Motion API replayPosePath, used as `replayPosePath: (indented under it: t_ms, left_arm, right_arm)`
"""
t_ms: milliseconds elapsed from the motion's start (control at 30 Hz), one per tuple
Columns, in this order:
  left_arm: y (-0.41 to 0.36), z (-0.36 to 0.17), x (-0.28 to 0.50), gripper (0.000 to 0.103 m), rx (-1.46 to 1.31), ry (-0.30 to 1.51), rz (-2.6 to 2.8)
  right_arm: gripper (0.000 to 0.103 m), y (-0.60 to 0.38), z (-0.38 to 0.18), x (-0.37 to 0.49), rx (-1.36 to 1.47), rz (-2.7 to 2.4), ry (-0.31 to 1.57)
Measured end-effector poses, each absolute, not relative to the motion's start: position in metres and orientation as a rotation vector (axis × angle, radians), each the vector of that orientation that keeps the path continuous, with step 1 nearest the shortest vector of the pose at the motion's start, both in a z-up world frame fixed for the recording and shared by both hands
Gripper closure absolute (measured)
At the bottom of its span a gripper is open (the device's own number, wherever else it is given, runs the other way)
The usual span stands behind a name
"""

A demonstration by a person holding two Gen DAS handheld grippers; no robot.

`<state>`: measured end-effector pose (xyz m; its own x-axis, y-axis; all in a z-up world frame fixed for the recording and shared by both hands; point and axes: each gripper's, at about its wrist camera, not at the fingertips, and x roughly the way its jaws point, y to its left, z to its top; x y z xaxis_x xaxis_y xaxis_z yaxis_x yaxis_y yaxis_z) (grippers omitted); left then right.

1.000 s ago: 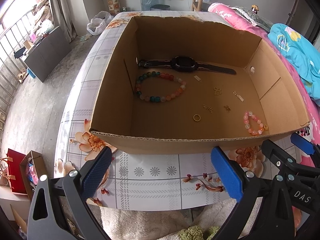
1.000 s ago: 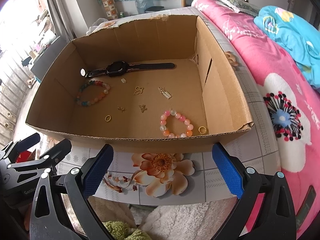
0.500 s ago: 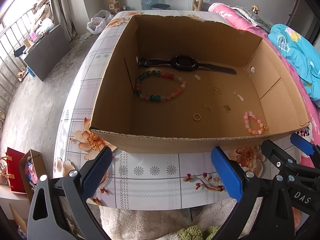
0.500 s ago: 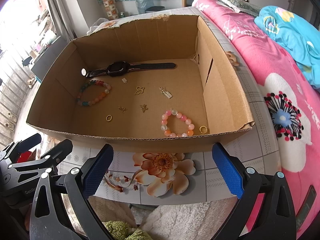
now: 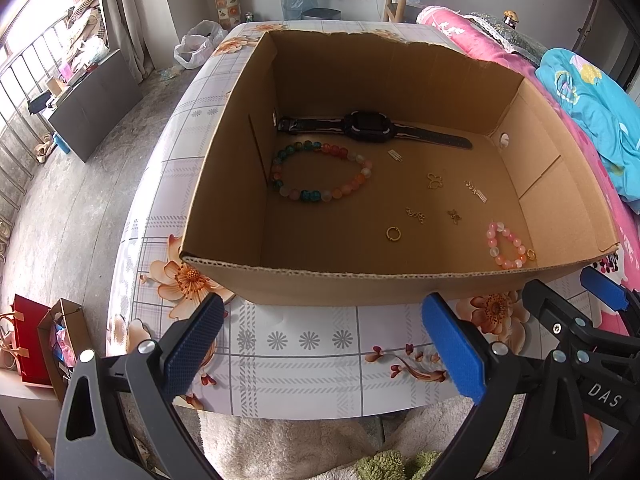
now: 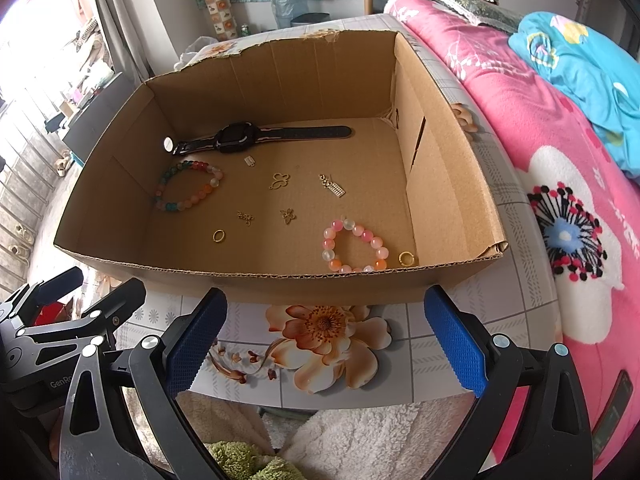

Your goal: Organize jewelry

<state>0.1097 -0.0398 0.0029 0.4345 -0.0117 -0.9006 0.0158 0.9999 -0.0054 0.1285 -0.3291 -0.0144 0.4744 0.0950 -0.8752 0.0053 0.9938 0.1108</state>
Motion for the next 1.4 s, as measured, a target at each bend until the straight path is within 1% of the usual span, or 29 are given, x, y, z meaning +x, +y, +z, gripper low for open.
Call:
replayPosePath:
  t_ms: [1400]
  left_arm:
    - [-0.0413, 0.0039, 0.1082, 0.006, 0.006, 1.120, -0.017]
  right_arm:
    - [0.008, -0.3298, -0.0158, 0.1260, 0.110, 0.057, 1.078]
